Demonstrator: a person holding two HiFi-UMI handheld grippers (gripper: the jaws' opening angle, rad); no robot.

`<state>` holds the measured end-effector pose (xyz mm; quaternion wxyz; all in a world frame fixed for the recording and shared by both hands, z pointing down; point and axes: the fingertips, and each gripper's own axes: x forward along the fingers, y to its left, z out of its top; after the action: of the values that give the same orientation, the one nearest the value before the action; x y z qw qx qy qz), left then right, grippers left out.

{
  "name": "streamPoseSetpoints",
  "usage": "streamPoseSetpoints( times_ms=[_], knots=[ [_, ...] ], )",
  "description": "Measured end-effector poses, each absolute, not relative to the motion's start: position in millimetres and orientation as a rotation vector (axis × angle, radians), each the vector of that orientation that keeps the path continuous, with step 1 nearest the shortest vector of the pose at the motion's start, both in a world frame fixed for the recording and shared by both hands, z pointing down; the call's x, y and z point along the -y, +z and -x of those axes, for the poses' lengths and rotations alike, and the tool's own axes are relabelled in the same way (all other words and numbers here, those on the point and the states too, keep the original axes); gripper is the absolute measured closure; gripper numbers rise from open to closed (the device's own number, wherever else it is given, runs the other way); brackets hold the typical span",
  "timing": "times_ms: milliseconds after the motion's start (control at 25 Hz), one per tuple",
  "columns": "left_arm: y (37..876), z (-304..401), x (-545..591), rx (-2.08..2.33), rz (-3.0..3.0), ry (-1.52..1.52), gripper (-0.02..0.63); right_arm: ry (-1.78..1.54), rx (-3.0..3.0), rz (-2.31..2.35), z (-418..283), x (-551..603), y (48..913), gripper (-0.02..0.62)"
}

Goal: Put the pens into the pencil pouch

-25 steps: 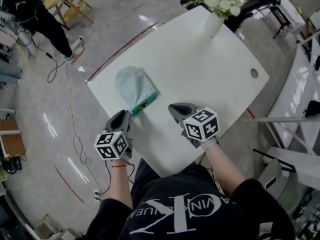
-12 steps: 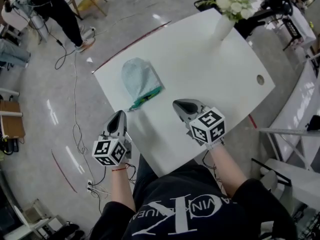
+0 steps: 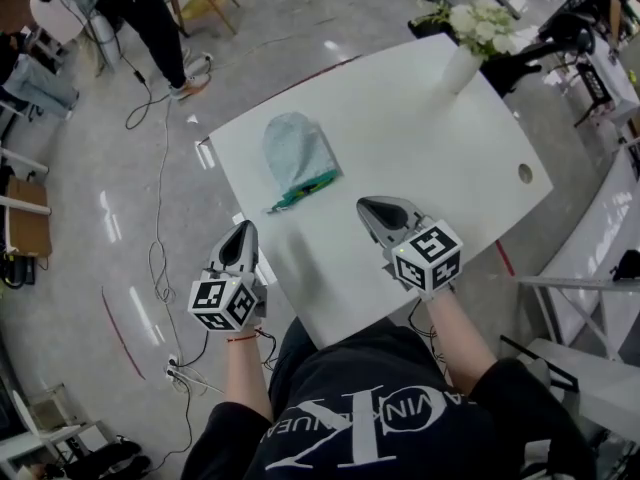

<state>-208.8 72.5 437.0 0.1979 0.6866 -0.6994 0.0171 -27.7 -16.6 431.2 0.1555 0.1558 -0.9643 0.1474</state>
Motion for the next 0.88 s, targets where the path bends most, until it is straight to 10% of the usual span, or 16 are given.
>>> streamPoseSetpoints(
  times_ms=[880],
  knots=[
    [342,217,-135,2.143,-2.102,-0.031,0.601,0.228,2.866,-0.633,19,-51,362,0.586]
  ],
)
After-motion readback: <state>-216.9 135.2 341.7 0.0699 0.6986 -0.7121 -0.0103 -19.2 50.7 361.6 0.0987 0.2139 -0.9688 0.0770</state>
